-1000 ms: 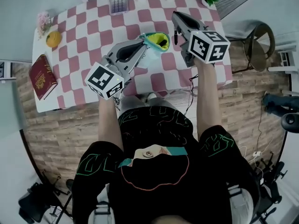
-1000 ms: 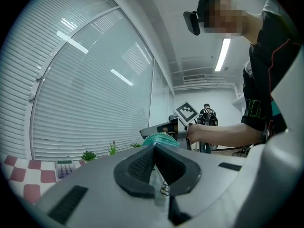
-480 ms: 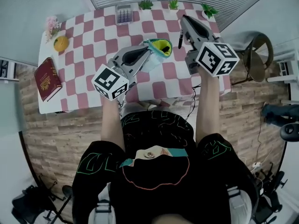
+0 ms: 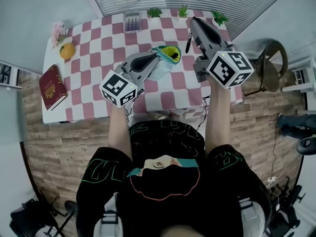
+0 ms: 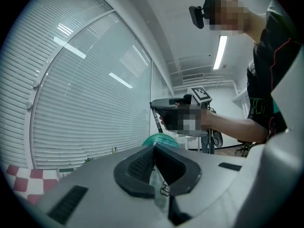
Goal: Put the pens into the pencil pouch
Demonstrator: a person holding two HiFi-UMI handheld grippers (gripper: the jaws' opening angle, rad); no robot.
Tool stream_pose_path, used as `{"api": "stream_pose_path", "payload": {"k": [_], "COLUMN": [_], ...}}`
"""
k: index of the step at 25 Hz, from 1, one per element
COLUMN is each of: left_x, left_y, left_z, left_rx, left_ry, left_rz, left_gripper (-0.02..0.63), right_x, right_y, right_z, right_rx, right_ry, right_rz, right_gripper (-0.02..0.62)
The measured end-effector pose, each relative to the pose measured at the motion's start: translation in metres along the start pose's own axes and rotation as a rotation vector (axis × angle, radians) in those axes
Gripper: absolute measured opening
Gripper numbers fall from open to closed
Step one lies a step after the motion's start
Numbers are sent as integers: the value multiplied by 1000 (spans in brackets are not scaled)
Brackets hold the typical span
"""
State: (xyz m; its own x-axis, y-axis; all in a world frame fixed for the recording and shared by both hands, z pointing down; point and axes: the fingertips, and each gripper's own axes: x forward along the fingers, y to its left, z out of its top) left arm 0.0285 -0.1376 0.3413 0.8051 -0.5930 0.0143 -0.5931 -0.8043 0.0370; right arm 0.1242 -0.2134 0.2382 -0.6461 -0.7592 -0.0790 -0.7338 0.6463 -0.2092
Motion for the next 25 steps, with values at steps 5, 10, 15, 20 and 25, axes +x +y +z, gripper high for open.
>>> {"api": "stream_pose_path", "payload": {"k": [5, 10, 15, 20, 25], "left_x": [6, 11, 14, 16, 17], "left_y": [-1, -1, -2, -1, 2], "left_z": [-1, -2, -1, 1, 2], "left_rx": [2, 7, 7, 12, 12], "left_ry": [5, 14, 13, 6, -3], "left_rz": [-8, -12, -18, -6, 14], "left_gripper": [2, 2, 2, 2, 2], "right_x": [-1, 1, 7, 9, 11], "right_y": [9, 16, 26, 30, 30], "right_z": [6, 8, 5, -4, -15], "right_rx": [-3, -5, -1, 7, 21], "right_ry": [-42, -54, -51, -38, -20], "right_rz": [23, 45, 73, 86, 87], "right_gripper": [41, 41, 41, 41, 41]}}
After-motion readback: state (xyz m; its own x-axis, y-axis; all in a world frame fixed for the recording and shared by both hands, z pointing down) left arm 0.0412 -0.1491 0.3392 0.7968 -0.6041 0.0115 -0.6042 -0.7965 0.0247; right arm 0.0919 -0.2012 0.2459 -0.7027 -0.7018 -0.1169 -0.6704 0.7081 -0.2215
